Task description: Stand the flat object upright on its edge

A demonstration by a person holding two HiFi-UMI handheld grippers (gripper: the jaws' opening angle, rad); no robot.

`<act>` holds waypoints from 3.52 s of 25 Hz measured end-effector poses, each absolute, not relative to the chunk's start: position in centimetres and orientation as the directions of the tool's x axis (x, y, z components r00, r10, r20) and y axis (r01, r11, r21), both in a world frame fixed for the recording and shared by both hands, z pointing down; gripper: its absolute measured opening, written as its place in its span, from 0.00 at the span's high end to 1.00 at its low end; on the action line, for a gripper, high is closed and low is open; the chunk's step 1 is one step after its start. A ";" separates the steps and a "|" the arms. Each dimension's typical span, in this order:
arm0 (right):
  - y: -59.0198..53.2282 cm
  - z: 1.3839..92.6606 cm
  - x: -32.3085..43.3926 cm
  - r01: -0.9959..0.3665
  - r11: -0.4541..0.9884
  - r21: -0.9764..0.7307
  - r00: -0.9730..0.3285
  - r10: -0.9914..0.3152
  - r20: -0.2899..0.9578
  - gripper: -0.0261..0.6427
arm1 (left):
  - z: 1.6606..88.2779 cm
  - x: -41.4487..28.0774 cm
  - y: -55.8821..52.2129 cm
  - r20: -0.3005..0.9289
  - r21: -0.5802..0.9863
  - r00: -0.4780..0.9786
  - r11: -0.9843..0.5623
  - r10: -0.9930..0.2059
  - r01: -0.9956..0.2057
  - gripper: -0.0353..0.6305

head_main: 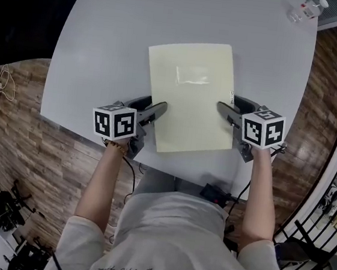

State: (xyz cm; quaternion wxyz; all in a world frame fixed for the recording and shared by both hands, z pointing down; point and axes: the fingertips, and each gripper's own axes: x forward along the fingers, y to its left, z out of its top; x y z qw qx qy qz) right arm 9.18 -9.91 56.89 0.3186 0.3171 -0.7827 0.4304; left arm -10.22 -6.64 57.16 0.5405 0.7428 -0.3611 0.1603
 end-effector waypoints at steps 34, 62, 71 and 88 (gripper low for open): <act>-12.9 49.7 9.7 -0.802 0.499 -0.330 -0.567 -0.457 0.685 0.62 | 50.2 -10.0 -10.4 0.576 0.537 0.654 -0.375 -0.490 -0.755 0.58; -16.1 46.0 9.9 -0.879 0.471 -0.079 -0.433 -0.717 0.546 0.64 | 46.4 -9.7 -15.1 0.526 0.094 0.504 -0.543 -0.685 -0.835 0.59; -17.1 45.9 9.9 -0.887 0.457 -0.067 -0.419 -0.737 0.530 0.65 | 45.8 -9.7 -16.5 0.513 -0.011 0.465 -0.547 -0.721 -0.837 0.59; -17.0 46.5 10.2 -0.885 0.462 -0.048 -0.417 -0.745 0.520 0.66 | 46.2 -9.5 -16.6 0.506 -0.037 0.455 -0.545 -0.733 -0.838 0.59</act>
